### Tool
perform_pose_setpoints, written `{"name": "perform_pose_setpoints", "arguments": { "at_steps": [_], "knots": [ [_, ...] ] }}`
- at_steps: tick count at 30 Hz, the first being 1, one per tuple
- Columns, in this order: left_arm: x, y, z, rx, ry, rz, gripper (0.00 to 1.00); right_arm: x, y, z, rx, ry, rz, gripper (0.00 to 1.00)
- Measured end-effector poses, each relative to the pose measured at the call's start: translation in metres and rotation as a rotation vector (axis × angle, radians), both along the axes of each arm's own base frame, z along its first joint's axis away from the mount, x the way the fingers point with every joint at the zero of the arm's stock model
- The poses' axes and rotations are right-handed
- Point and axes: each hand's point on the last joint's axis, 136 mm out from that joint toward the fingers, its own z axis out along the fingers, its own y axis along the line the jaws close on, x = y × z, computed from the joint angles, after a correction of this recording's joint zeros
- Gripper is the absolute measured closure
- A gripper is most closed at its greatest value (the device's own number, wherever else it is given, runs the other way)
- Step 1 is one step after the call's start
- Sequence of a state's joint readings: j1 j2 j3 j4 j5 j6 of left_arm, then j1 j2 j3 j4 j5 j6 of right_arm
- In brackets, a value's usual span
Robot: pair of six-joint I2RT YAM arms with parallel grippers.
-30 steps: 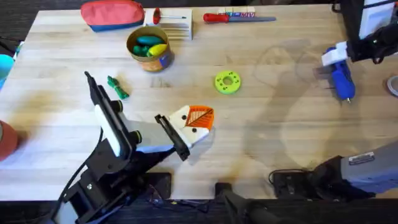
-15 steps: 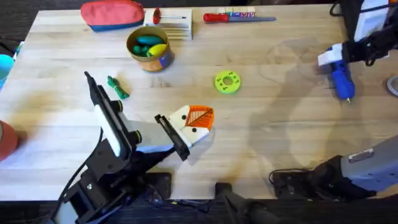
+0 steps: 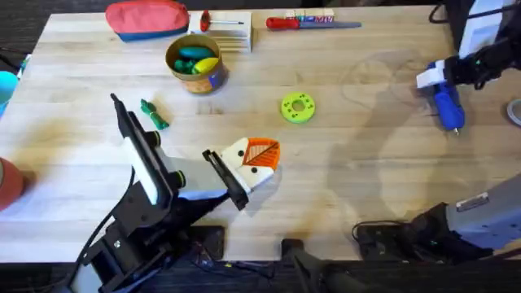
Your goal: Pick up the gripper from the table and insert it into the empty holder that is missing its gripper. Then pick up a screw, insert it into the mounting hole, and use the screwdriver to tighten it. Finally, clean up the table by picking up the vegetable and placing it into the bucket.
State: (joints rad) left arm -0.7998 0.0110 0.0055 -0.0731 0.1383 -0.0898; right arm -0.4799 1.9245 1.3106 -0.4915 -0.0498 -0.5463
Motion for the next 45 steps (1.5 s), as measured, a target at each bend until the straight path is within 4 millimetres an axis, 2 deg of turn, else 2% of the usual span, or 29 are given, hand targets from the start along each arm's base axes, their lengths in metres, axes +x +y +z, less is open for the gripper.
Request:
{"name": "perform_pose_setpoints", "arguments": {
  "at_steps": [3,5,8,13,18,20,37,41,45],
  "knots": [
    [0.000,0.000,0.000,0.000,0.000,0.000,0.993,-0.001,-0.002,0.000,-0.002,0.000,-0.004,0.320],
    [0.000,0.000,0.000,0.000,0.000,0.000,0.993,-0.001,-0.004,0.000,-0.003,0.000,-0.008,0.454],
    [0.000,0.000,0.000,0.000,0.000,0.000,0.993,-0.002,-0.004,0.000,-0.003,0.000,-0.010,0.586],
    [0.000,0.000,0.000,0.000,0.000,0.000,0.993,-0.001,-0.004,0.000,-0.005,-0.001,-0.009,0.702],
    [0.000,0.000,0.000,0.000,0.000,0.000,0.993,-0.001,-0.005,0.000,-0.006,-0.004,-0.009,0.875],
    [0.000,0.000,0.000,0.000,0.000,0.000,0.993,-0.001,-0.005,0.001,-0.006,-0.003,-0.009,0.904],
    [0.000,0.000,0.000,0.000,0.000,0.000,0.993,0.008,-0.002,0.013,-0.018,-0.025,0.004,0.921],
    [0.000,0.000,0.000,0.000,0.000,0.000,0.993,0.012,0.002,0.034,-0.039,-0.069,0.018,0.926],
    [0.000,0.000,0.000,0.000,0.000,0.000,0.993,0.017,0.009,0.065,-0.067,-0.135,0.027,0.930]
  ]
}}
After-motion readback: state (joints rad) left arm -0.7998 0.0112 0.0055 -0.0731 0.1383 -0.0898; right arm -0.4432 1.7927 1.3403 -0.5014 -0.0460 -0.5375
